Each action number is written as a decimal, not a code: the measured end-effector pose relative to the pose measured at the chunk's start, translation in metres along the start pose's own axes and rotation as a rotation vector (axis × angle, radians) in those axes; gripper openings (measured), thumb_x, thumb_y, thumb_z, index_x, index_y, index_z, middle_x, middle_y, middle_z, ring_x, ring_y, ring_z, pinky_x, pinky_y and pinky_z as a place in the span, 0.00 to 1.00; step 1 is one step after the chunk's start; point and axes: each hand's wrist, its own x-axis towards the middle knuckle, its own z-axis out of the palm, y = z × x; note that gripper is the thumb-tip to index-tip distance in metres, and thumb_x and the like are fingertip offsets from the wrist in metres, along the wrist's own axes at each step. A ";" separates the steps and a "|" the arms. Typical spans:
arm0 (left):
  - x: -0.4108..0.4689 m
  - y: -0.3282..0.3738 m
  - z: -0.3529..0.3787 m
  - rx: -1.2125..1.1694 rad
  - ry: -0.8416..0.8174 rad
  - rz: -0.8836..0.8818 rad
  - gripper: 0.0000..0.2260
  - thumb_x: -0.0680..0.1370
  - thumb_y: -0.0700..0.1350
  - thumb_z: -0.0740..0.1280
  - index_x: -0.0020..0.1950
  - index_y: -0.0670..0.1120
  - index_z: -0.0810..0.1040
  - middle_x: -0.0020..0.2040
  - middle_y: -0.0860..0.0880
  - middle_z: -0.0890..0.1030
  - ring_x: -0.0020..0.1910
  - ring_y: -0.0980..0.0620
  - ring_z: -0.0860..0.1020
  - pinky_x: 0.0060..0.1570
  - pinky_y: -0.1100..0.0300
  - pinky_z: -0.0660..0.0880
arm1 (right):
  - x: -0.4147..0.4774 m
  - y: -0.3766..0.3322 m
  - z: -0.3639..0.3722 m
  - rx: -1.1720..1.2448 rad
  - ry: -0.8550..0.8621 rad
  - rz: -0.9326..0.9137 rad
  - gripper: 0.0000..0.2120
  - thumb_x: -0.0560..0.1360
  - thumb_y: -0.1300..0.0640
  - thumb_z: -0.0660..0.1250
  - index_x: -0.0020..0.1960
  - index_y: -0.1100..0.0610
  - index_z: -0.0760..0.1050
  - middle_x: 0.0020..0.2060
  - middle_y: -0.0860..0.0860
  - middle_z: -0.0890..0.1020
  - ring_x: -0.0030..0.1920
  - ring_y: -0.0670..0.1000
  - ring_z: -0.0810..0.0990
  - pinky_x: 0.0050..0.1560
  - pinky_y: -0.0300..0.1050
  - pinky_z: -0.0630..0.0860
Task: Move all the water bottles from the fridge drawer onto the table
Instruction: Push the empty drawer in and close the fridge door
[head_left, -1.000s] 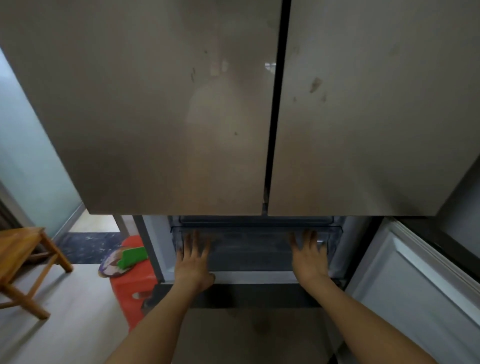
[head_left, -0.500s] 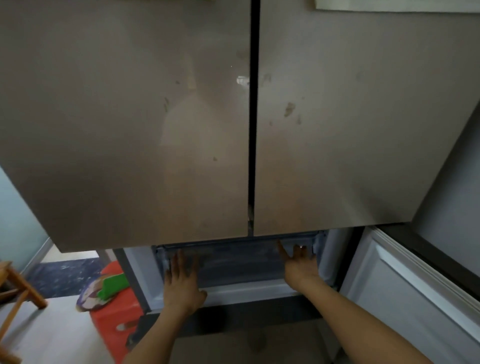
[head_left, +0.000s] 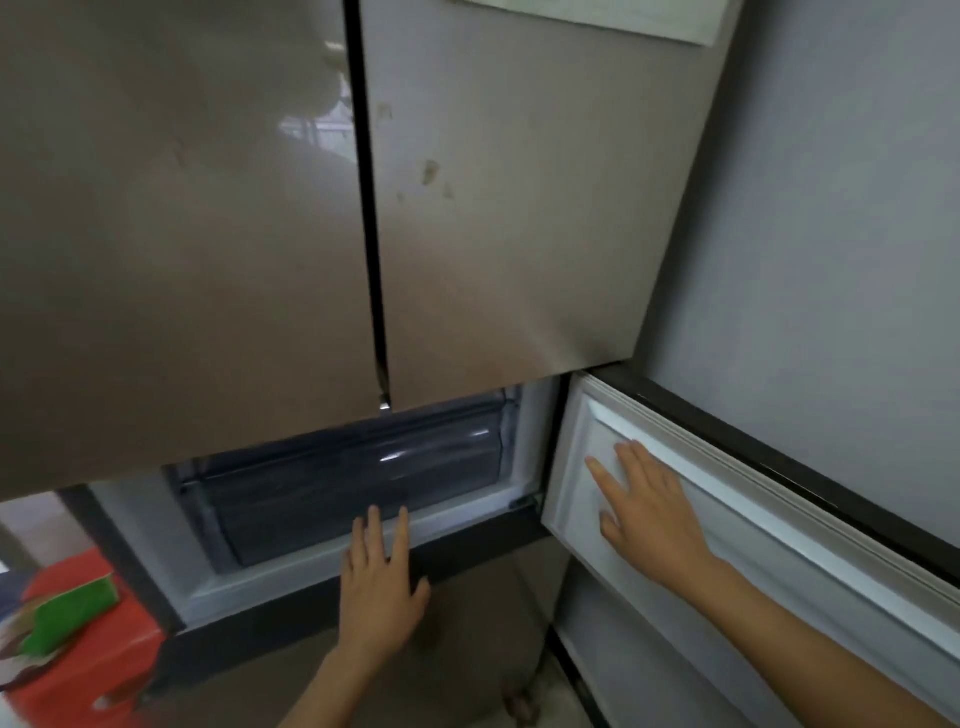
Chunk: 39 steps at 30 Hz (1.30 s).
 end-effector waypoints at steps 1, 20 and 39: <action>-0.004 0.012 0.007 -0.019 -0.011 0.032 0.36 0.79 0.55 0.57 0.74 0.48 0.34 0.75 0.41 0.35 0.74 0.42 0.37 0.72 0.49 0.43 | -0.014 0.008 -0.006 -0.013 0.044 -0.005 0.39 0.55 0.55 0.79 0.62 0.57 0.68 0.56 0.65 0.78 0.57 0.65 0.77 0.49 0.58 0.77; -0.103 0.179 0.011 -0.207 0.088 0.282 0.35 0.78 0.52 0.59 0.76 0.48 0.41 0.76 0.41 0.41 0.75 0.42 0.40 0.72 0.49 0.44 | -0.258 0.177 -0.098 0.018 -0.174 0.525 0.31 0.77 0.37 0.49 0.75 0.48 0.45 0.69 0.55 0.66 0.66 0.55 0.67 0.64 0.49 0.64; -0.285 0.166 -0.042 -0.509 0.203 0.279 0.21 0.78 0.49 0.61 0.71 0.47 0.64 0.76 0.47 0.55 0.74 0.53 0.49 0.70 0.56 0.49 | -0.277 0.067 -0.168 0.409 -0.368 -0.167 0.27 0.78 0.42 0.55 0.72 0.55 0.62 0.71 0.51 0.67 0.69 0.52 0.66 0.68 0.46 0.63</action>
